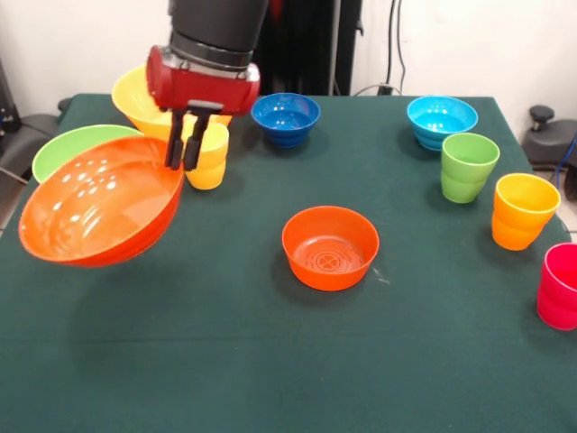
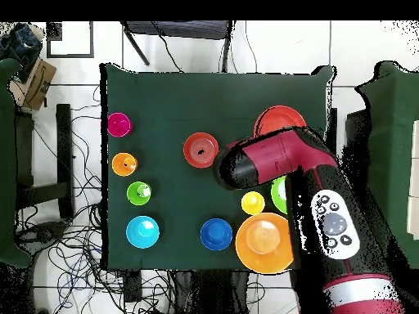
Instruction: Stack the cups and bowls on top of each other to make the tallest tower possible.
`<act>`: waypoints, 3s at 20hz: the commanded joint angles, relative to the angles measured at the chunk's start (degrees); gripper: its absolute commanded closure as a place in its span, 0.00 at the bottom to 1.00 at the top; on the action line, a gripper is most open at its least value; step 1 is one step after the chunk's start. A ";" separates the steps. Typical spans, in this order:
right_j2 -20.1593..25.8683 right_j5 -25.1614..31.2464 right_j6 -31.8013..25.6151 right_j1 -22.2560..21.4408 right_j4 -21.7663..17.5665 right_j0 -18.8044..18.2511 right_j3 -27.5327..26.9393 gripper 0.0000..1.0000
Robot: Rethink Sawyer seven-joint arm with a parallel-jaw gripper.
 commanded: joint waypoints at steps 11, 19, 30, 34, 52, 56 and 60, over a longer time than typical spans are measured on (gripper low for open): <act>-10.68 -6.90 15.77 -0.60 0.58 12.40 6.80 1.00; -15.34 -5.99 18.17 -4.79 -0.72 18.65 6.50 1.00; -23.29 -5.32 23.95 -7.04 -1.24 29.72 5.22 1.00; -25.99 -5.83 28.24 -4.61 -0.71 33.74 4.51 1.00; -29.77 -9.05 33.61 2.74 2.16 38.42 1.19 1.00; -30.35 -9.26 34.47 3.69 2.65 39.40 0.34 1.00; -30.77 -8.56 34.78 3.71 3.82 40.52 -0.13 1.00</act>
